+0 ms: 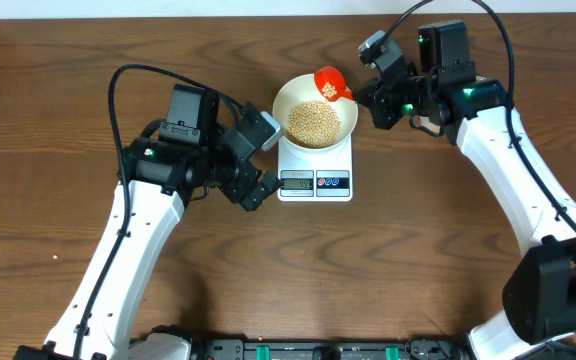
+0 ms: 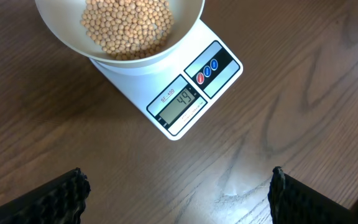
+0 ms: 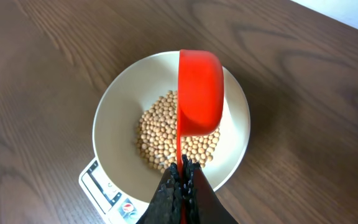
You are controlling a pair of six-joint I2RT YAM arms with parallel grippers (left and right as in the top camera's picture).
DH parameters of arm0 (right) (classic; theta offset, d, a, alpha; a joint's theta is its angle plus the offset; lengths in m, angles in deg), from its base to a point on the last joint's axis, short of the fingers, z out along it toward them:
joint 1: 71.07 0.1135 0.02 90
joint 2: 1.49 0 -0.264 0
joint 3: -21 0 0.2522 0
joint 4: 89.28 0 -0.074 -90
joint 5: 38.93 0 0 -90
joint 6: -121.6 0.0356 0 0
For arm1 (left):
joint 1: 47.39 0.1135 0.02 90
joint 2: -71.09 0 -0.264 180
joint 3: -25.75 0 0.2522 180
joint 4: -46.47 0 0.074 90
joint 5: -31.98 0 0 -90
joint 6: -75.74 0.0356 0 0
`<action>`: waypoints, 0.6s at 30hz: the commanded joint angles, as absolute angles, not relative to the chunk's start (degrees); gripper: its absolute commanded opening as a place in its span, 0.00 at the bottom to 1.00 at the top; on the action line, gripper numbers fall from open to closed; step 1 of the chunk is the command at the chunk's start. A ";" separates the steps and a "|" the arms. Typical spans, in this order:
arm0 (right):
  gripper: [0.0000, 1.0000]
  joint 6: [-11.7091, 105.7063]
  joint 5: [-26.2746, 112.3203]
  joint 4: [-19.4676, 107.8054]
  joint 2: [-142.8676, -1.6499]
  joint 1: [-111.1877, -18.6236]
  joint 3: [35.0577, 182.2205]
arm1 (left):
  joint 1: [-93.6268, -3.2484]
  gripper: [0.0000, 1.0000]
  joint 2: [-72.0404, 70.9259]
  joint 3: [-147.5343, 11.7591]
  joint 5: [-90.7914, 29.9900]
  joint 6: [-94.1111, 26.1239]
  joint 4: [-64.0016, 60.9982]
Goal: Scoop item into bowl and weigh 50g on scale
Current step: 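Tilt and shake the scoop with the right gripper to trickle beans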
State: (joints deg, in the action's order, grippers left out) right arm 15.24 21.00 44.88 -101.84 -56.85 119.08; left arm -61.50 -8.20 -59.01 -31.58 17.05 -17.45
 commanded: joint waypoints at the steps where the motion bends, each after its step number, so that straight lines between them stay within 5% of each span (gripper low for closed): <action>1: 0.01 13.71 21.13 45.27 -100.47 -56.35 119.45 | -61.61 0.94 -7.69 -60.15 -31.69 16.55 -17.62; 18: 0.01 9.62 19.01 45.03 -100.47 -56.28 119.45 | -61.61 0.94 -7.69 -60.15 -31.71 16.57 -17.62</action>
State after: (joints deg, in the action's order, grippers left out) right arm 11.28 20.46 45.03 -101.84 -56.72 119.08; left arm -61.50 -8.20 -59.01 -31.58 17.05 -17.45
